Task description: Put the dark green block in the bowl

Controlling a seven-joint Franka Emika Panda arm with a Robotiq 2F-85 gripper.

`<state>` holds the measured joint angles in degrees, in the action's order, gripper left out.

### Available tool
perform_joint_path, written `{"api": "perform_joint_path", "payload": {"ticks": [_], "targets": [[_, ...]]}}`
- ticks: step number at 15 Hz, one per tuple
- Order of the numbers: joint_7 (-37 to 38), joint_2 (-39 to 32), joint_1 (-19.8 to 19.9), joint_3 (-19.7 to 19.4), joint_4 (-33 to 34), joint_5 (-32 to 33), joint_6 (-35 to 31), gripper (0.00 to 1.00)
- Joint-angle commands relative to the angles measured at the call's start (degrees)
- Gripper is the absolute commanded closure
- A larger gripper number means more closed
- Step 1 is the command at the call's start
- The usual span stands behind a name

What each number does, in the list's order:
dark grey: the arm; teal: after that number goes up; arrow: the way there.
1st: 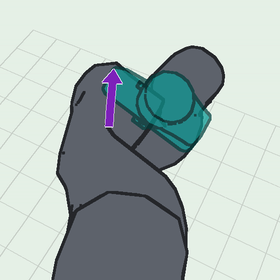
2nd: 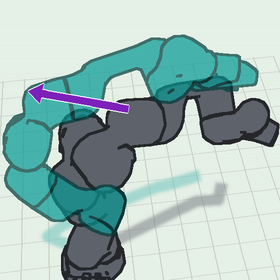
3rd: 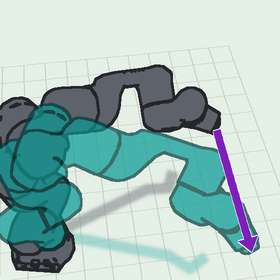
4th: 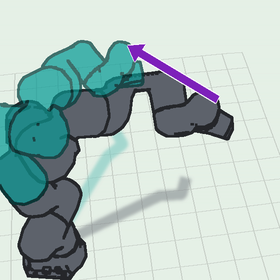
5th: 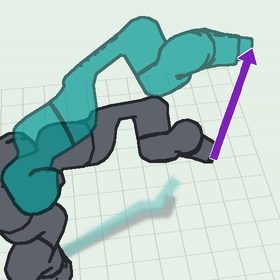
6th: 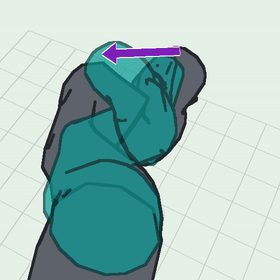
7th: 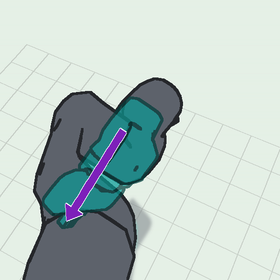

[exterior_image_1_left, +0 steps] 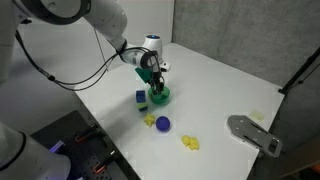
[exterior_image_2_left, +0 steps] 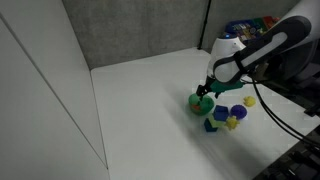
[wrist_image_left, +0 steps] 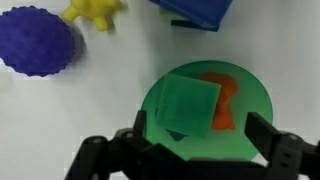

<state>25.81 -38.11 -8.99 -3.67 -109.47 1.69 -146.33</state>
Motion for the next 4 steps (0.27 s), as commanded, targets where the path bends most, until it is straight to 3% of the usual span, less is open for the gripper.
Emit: {"api": "perform_joint_path", "payload": {"ticks": [1,2,4], "targets": [[-2.5,2.1,0.6,0.9,-0.5,-2.0,4.0,0.0],[-0.5,-0.2,-0.6,-0.6,0.1,-0.7,0.2,0.0],[-0.5,-0.5,-0.6,-0.6,0.1,-0.7,0.2,0.0]]}}
